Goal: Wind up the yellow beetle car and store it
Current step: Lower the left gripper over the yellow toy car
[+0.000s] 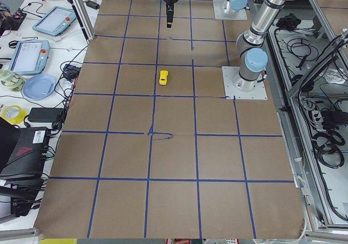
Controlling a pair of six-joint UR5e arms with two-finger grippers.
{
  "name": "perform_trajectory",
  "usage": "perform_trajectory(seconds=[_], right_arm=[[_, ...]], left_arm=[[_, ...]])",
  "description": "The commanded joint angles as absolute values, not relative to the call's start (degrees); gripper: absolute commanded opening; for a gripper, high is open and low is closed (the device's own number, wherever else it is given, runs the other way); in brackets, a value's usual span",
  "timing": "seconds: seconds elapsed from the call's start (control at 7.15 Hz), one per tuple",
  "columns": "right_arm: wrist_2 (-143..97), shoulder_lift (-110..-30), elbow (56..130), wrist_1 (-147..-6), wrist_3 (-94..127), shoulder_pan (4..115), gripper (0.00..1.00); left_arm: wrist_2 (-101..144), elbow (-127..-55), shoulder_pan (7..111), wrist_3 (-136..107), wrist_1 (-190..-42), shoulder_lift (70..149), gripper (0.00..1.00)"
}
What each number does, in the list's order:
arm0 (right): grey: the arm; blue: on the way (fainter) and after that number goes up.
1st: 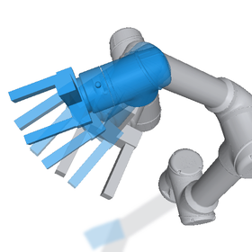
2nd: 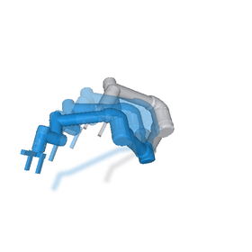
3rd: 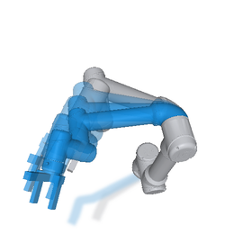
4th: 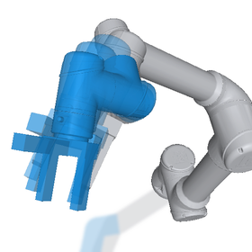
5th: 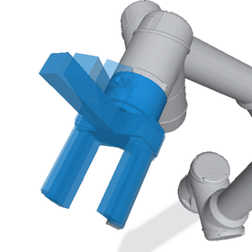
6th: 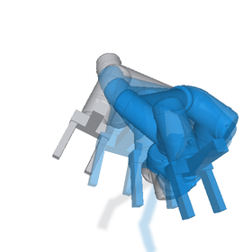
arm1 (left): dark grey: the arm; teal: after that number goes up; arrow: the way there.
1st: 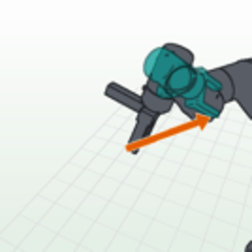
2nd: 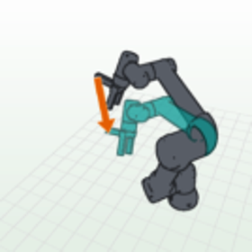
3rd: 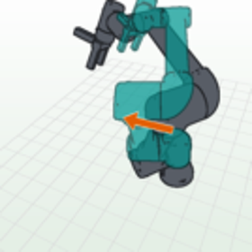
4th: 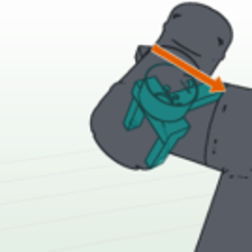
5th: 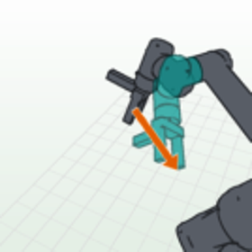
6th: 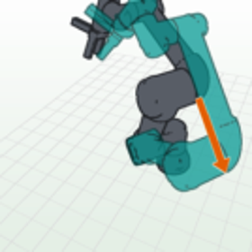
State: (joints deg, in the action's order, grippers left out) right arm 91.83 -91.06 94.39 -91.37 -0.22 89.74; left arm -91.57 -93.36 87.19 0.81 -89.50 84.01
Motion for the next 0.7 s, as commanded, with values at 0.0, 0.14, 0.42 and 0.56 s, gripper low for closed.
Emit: perform_trajectory(seconds=[0.0,0.14,0.42,0.56], right_arm=[[91.7,-91.1,94.4,-91.4,-0.3,89.6,1.00],[91.7,-91.1,94.4,-91.8,-0.3,89.6,1.00],[91.6,-91.1,94.4,-92.0,-0.3,89.6,0.97],[91.6,-91.1,94.4,-92.1,0.1,89.6,0.96]], left_arm=[[-91.7,-94.0,87.2,1.1,-89.5,83.8,1.00],[-92.3,-94.2,87.2,1.1,-89.7,83.8,1.00],[-92.2,-94.7,86.5,5.1,-88.6,84.9,1.00],[-92.2,-94.8,86.5,7.0,-87.6,85.0,1.00]])
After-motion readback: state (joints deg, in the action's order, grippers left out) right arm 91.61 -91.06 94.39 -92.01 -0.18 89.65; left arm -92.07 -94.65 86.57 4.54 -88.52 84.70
